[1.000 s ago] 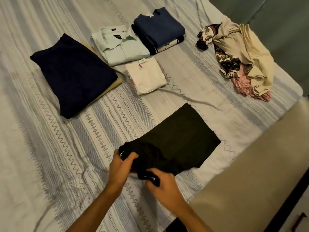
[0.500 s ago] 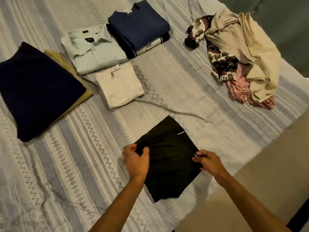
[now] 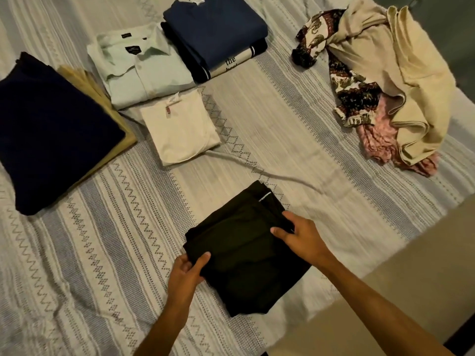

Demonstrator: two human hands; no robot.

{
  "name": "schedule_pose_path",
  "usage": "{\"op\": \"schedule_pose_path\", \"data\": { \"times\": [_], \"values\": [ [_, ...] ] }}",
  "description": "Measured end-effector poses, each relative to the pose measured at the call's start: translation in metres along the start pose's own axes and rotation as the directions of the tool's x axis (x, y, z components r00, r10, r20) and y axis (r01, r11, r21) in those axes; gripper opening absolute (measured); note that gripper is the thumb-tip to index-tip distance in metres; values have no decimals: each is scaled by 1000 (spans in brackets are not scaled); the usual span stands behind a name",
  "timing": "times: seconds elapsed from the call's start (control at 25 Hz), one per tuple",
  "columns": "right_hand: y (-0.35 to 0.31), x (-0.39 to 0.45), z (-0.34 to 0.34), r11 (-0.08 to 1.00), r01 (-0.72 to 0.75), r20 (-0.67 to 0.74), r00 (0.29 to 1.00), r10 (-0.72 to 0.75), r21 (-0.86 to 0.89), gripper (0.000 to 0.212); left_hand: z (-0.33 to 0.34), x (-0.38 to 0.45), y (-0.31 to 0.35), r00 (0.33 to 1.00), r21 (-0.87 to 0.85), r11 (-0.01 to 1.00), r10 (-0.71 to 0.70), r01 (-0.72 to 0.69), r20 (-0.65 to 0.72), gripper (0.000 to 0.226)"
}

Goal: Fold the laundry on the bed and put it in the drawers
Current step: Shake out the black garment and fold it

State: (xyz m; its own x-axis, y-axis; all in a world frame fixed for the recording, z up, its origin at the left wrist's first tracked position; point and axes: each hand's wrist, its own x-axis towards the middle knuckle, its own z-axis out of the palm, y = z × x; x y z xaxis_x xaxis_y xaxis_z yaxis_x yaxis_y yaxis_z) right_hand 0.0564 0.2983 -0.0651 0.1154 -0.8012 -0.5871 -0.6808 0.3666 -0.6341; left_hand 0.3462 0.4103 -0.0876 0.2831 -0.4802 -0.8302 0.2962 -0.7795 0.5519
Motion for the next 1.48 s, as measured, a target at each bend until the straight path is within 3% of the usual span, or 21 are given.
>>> {"op": "schedule_pose_path", "data": {
  "times": [0.2, 0.4, 0.56, 0.6, 0.72, 0.76, 0.92, 1.08, 1.16, 1.24, 1.32, 1.4, 1.48],
  "values": [
    [-2, 12, -1, 978, -208, 11, 978, 208, -17, 39, -7, 5, -4, 999, -53, 999, -8, 11, 43, 47],
    [-3, 11, 7, 987, -156, -58, 986, 153, -36, 68, -12, -1, -4, 993, -74, 996, -51, 59, 104, 45],
    [-20, -1, 16, 993, -109, 35, 994, 108, 39, 89, -20, -5, -2, 989, -72, 995, -52, 62, 135, 40],
    [-27, -5, 21, 998, -58, 35, 998, 58, 4, 84, -23, -7, -3, 989, -81, 994, -62, 73, 132, 38],
    [-47, -17, 32, 994, 70, 15, 998, -69, -87, 30, -31, -11, -4, 984, -120, 987, -86, 106, 156, 35],
    [-50, -17, 29, 991, 79, -3, 997, -80, -111, 22, -34, -13, -5, 981, -116, 987, -92, 113, 173, 35],
    [-29, -2, 3, 974, -82, -115, 992, 59, -211, 21, -36, -13, -6, 967, -76, 992, -83, 104, 240, 46],
    [5, 9, 1, 895, -218, -188, 970, 155, -388, 44, -25, -13, -8, 954, -24, 997, -61, 72, 294, 48],
    [2, 9, 9, 913, -226, -218, 963, 157, -341, 61, -20, -13, -11, 955, -25, 997, -58, 68, 289, 46],
    [-11, 8, 13, 957, -251, -223, 951, 216, -144, 84, -18, -13, -13, 956, -32, 997, -61, 73, 286, 46],
    [-21, 8, 13, 942, -331, -131, 933, 334, 49, 92, -19, -14, -13, 956, -34, 996, -67, 80, 287, 46],
    [-29, 7, 4, 916, -398, -13, 917, 399, 53, 72, -21, -14, -10, 951, -28, 995, -81, 94, 299, 44],
    [-46, 4, -10, 933, -360, 45, 932, 359, 18, 44, -24, -14, -5, 946, -10, 995, -90, 98, 310, 43]
  ]
}}
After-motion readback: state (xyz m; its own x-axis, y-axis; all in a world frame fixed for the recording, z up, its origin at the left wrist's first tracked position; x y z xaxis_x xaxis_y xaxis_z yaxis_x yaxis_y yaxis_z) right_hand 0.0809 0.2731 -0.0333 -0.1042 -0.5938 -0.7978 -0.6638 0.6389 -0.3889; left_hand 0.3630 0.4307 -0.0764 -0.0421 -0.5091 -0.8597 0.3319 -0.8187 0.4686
